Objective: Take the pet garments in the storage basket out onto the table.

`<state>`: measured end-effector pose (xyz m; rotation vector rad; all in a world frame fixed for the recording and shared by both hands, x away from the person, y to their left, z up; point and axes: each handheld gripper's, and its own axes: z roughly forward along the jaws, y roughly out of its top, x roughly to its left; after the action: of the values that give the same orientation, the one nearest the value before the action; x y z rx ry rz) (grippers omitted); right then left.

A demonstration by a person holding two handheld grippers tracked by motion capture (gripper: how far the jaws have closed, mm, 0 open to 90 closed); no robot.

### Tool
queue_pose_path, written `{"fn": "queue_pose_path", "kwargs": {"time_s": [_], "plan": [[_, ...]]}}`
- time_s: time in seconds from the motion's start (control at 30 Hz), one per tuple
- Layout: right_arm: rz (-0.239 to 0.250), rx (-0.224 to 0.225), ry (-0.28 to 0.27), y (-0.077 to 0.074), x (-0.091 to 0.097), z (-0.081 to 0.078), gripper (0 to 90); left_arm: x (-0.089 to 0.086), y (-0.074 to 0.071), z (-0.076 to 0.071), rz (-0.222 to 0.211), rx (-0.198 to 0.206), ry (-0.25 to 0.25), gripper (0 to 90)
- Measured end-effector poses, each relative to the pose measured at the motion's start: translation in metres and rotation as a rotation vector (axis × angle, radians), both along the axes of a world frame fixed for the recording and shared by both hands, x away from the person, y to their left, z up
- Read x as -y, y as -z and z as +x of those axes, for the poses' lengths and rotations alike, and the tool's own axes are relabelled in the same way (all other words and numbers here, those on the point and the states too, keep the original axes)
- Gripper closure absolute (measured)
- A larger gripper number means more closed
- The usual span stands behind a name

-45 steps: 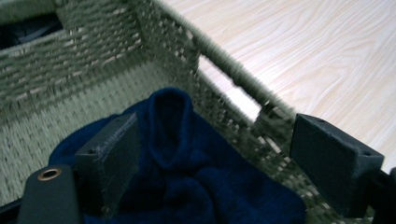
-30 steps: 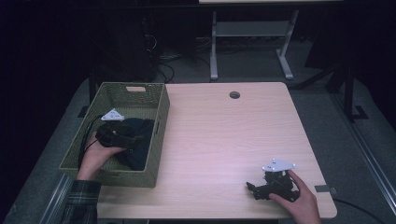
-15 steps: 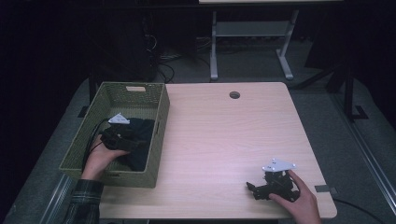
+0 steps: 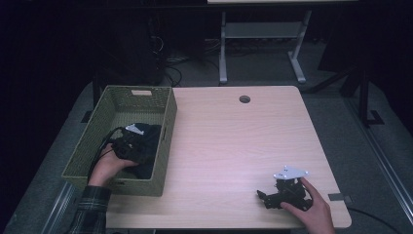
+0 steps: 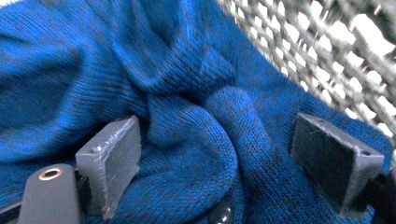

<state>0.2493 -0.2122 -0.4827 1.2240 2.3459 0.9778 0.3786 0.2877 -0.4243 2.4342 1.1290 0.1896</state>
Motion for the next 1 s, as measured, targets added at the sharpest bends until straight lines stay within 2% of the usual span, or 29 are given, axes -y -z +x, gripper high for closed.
{"fn": "queue_pose_path", "kwargs": {"time_s": [0.1,0.23,0.3,0.47,0.5,0.7,0.8,0.83,0.87,0.9,0.93,1.0], "plan": [[0.000,-0.001,0.001,0.000,0.000,0.000,0.0,0.002,0.002,0.001,0.011,-0.020,-0.003,17.5],[0.000,-0.001,0.001,0.000,0.000,0.000,0.0,0.001,0.004,0.002,0.032,-0.043,-0.007,27.6],[0.001,-0.001,0.001,0.000,0.000,0.000,0.0,0.001,0.003,0.002,0.040,-0.056,-0.025,36.6],[0.000,0.000,0.000,0.000,0.000,0.000,0.0,-0.001,-0.002,0.002,0.030,-0.074,-0.045,69.9],[0.000,0.000,0.001,0.000,0.000,0.000,0.0,-0.001,-0.002,0.003,0.030,-0.080,-0.049,72.4],[0.000,-0.001,0.001,0.000,0.000,0.000,0.0,-0.002,-0.005,0.003,0.020,-0.084,-0.066,74.0],[0.000,-0.001,0.002,0.000,0.000,0.000,0.0,-0.007,-0.012,0.003,-0.016,-0.070,-0.092,74.9],[0.000,-0.001,0.001,0.000,0.000,0.000,0.0,-0.007,-0.012,0.003,-0.016,-0.070,-0.092,75.2],[0.000,-0.001,0.002,0.000,0.000,0.000,0.0,-0.010,-0.016,0.002,-0.036,-0.053,-0.099,75.3],[0.000,-0.002,0.001,0.000,0.000,0.000,0.0,-0.010,-0.016,0.002,-0.036,-0.053,-0.099,75.4],[0.000,-0.001,0.001,0.000,0.000,0.000,0.0,-0.011,-0.020,0.001,-0.052,-0.030,-0.109,75.5],[0.000,-0.001,0.002,0.000,0.000,0.000,0.0,-0.012,-0.023,0.000,-0.070,-0.011,-0.120,75.5]]}}
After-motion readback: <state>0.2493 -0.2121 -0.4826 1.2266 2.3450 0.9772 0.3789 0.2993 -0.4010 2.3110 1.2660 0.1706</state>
